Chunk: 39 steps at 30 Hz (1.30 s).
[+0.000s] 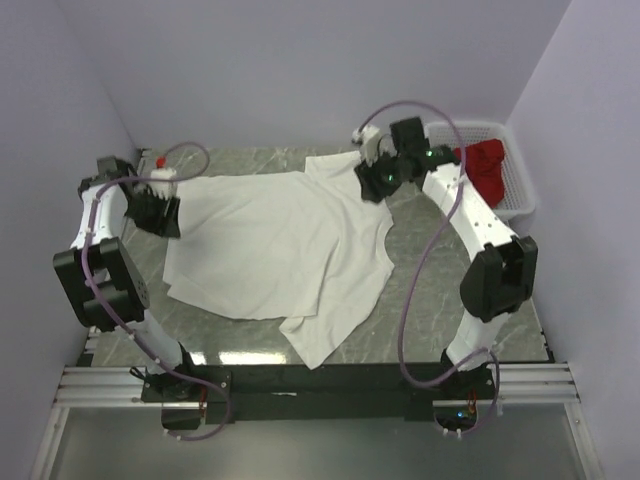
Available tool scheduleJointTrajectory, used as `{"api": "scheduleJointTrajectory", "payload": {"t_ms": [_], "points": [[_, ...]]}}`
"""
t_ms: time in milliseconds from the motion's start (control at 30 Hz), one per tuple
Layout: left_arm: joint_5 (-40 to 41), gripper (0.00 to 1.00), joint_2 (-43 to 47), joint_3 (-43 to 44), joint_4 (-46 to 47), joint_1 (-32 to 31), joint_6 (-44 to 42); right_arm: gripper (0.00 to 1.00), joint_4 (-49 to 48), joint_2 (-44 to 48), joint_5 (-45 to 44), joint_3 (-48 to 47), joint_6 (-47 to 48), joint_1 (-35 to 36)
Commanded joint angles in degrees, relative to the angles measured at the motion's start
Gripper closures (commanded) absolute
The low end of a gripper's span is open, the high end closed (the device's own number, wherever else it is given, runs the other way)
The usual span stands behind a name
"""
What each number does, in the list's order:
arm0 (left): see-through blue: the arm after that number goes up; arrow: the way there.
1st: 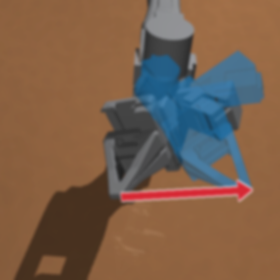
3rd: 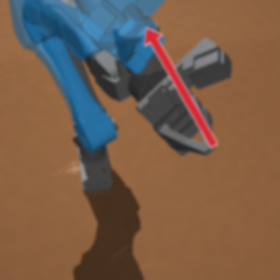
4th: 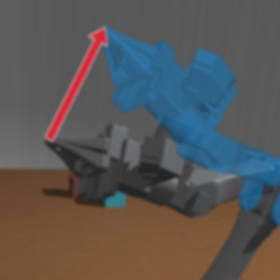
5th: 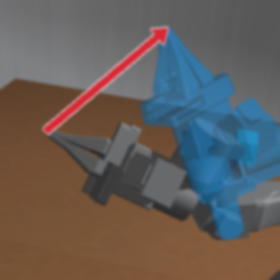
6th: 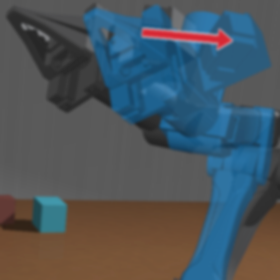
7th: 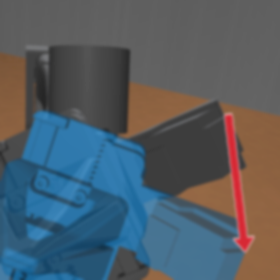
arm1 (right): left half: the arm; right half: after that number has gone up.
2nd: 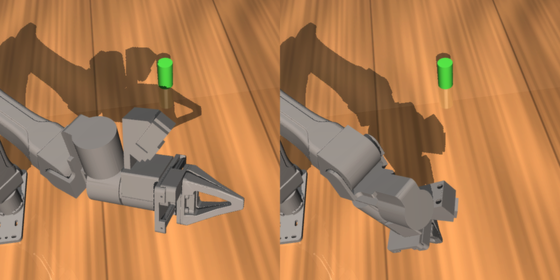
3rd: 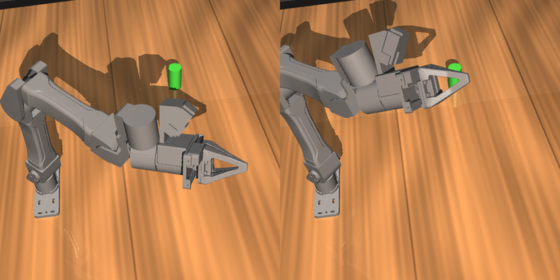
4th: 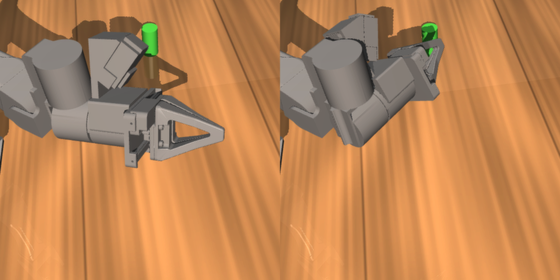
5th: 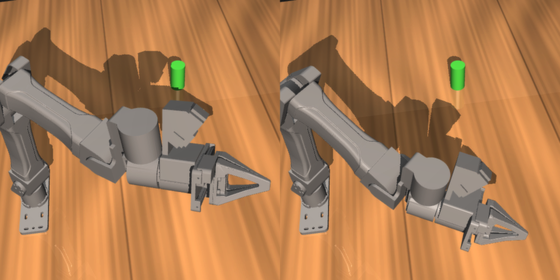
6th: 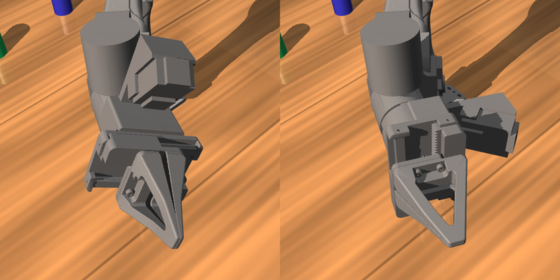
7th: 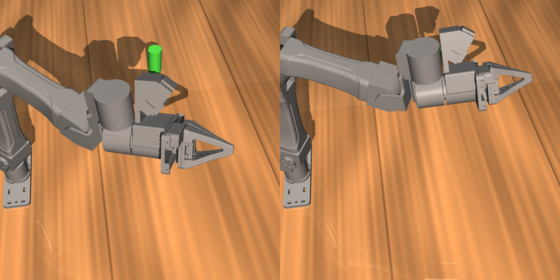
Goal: Fold and stack the t-shirts
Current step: Flatten the tshirt out
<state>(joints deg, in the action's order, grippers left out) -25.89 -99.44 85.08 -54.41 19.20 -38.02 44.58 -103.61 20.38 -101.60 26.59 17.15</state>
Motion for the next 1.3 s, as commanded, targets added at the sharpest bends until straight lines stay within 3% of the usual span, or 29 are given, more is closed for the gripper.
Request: {"api": "scheduleJointTrajectory", "payload": {"t_ms": [0, 167, 333, 567, 700, 1000, 1267], "points": [[-3.47, 0.46, 1.43, -10.09, -8.00, 1.45, -5.75, 0.48, 9.84, 4.28, 5.55, 13.33, -2.50, 5.24], [0.31, 0.54, 3.29, -18.97, -1.67, 1.63, -1.54, 0.59, 4.04, 7.81, 4.05, 26.17, -6.63, 11.24], [2.51, 0.56, 1.00, -20.30, 2.82, 2.42, 4.62, 0.61, -0.36, 5.27, 2.74, 29.61, -9.89, 13.00], [2.60, 0.54, 0.73, -15.12, -5.24, 4.17, 2.52, 0.64, 0.24, 3.59, -1.04, 32.61, -10.42, 13.44], [4.53, 0.55, 3.02, -16.69, -8.60, 7.60, -0.82, 0.64, 0.16, 4.21, -0.96, 33.40, -11.03, 13.44], [9.36, 0.57, 1.71, -21.27, -3.34, 8.40, 1.54, 0.64, -0.63, 4.38, -0.08, 34.81, -11.38, 13.53], [6.64, 0.58, -2.34, -20.92, -4.21, 8.31, 2.34, 0.65, 0.51, 3.33, -1.22, 34.63, -9.54, 13.53]]}}
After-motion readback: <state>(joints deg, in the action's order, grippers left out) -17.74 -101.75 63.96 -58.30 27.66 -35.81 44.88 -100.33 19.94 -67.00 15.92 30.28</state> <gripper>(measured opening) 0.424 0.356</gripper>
